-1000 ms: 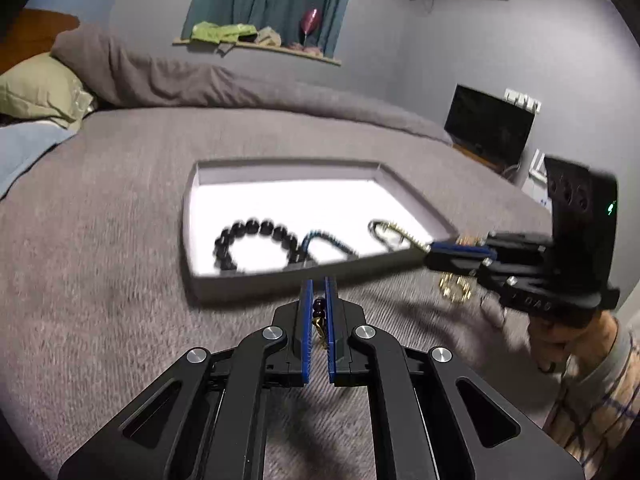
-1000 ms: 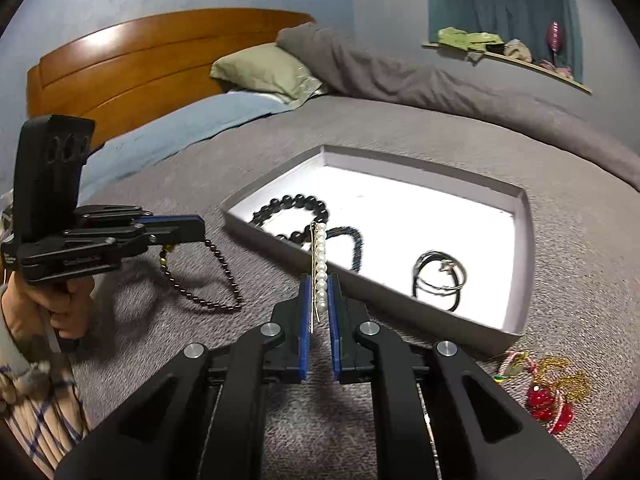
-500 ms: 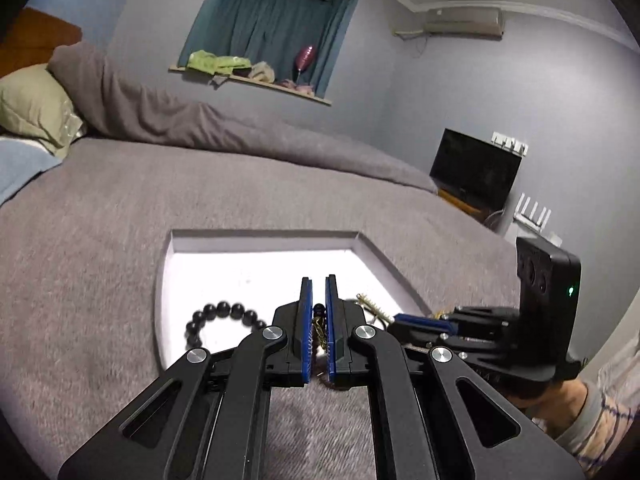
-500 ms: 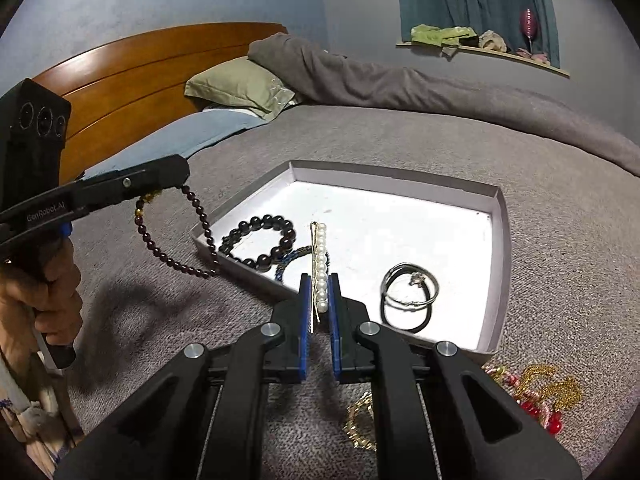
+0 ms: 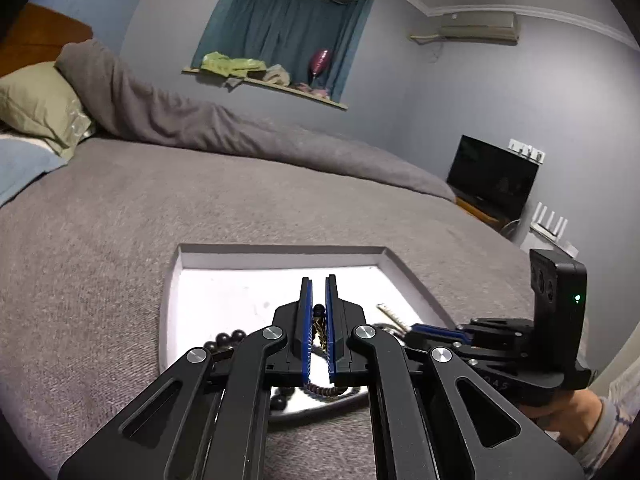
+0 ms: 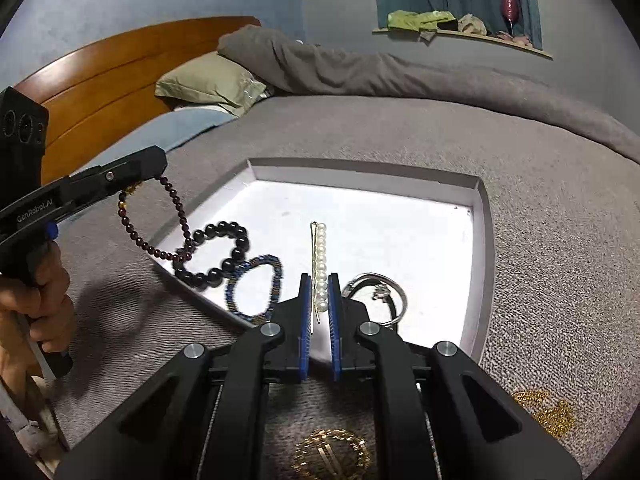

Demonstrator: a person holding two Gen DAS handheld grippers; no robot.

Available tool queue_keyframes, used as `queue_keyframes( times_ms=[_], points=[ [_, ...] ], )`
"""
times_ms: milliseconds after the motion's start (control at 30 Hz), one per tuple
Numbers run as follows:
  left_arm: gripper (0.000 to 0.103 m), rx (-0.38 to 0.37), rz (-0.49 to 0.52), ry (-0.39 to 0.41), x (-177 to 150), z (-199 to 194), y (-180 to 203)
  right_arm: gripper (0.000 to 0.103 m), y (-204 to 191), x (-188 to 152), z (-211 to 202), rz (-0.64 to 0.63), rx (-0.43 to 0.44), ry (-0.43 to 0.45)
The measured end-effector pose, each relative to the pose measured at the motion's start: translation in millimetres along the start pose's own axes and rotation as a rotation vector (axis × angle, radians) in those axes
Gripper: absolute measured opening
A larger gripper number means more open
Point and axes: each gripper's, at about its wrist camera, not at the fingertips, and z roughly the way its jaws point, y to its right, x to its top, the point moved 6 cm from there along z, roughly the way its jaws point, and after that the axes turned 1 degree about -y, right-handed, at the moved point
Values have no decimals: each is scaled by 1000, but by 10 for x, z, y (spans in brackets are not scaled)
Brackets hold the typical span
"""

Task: Organize jewelry
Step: 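Carry the dark red bracelet with the left gripper while the right carries the pearl hairpin over the tray, then open both grippers, dropping the dark red bracelet and pearl hairpin into the tray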

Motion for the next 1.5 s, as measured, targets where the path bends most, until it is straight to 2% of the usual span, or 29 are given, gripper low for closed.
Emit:
queue_keyframes(
  times_ms=[333,633,700,733,800,867,1000,1033,1067,1200,1500],
  points=[
    [7,66,1,-106,-205,356,-116,8,40,-61,256,-40,-74,-82],
    [7,119,-1,-193,-370,498,-199,8,108,-69,277,-16,-79,-84],
    [15,128,-3,-192,-381,491,-213,9,110,-68,265,-16,-78,-81],
    [23,132,-3,-187,-380,480,-212,10,105,-67,259,-18,-78,-79],
    [34,141,0,-174,-364,451,-205,11,93,-69,242,-24,-77,-75],
    [52,139,1,-159,-345,413,-191,20,86,-71,214,-28,-79,-68],
    [62,132,10,-143,-346,354,-130,24,63,-52,135,-27,-69,-37],
    [76,127,11,-138,-344,338,-117,25,61,-49,120,-26,-68,-31],
    [81,123,13,-128,-337,324,-105,29,58,-45,95,-24,-65,-22],
    [82,105,45,-107,-314,253,1,34,35,-50,-26,-21,-53,15],
    [83,109,69,-105,-383,125,80,41,14,-130,-199,-21,-58,35]
  ],
)
